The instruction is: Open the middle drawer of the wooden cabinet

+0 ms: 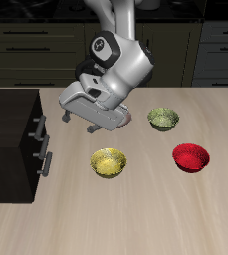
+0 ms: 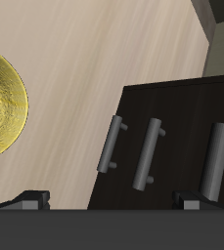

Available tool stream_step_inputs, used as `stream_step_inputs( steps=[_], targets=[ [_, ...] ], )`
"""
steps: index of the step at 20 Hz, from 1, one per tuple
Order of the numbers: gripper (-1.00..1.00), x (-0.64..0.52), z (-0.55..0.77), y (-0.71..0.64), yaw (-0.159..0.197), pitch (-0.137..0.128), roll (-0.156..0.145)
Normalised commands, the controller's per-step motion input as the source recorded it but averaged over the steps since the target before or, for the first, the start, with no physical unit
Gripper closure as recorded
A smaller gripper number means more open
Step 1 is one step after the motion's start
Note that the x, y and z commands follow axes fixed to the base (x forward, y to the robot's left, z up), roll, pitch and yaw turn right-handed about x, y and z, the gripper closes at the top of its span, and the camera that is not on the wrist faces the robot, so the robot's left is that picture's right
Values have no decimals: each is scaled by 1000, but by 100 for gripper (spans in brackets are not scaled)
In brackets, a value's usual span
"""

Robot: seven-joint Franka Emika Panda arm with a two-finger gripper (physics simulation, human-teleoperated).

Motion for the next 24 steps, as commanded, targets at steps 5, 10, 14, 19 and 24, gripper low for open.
stream_step_inputs(
  steps=[5, 10, 14, 19, 24],
  targets=[
    [-100, -20, -105, -69, 1, 6, -13],
    [-100, -16, 0, -43, 0, -11, -15],
    [-100, 20, -139, -21, 10, -2, -11],
    [-100, 15, 2, 13, 5, -11, 0],
    [-100, 47, -88, -21, 19, 13, 4]
  ],
)
